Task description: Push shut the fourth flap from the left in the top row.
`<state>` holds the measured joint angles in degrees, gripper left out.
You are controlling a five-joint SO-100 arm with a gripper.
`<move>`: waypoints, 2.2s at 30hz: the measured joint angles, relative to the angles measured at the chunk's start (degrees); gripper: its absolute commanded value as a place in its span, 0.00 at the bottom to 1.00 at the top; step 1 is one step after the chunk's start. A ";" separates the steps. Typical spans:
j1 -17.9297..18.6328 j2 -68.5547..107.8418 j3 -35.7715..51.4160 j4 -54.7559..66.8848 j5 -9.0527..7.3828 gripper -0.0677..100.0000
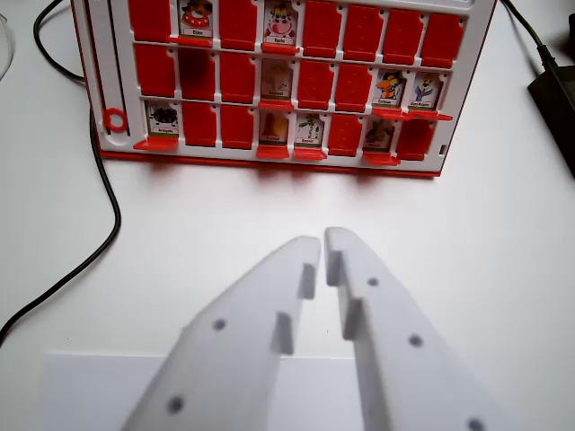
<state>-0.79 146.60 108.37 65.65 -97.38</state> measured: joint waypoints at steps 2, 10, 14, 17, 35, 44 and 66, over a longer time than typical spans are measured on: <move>0.18 -1.32 0.53 -1.05 0.00 0.00; 0.18 -8.00 1.58 -6.94 0.00 0.00; 0.18 -12.22 1.58 -10.11 0.00 0.00; 0.18 -15.73 1.58 -12.66 0.00 0.00; -0.62 -41.31 -8.35 -18.54 0.79 0.00; -2.02 -53.53 -18.11 -19.60 2.11 0.00; -1.93 -69.26 -31.64 -20.30 3.08 0.00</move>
<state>-2.72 77.34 76.73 45.35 -94.31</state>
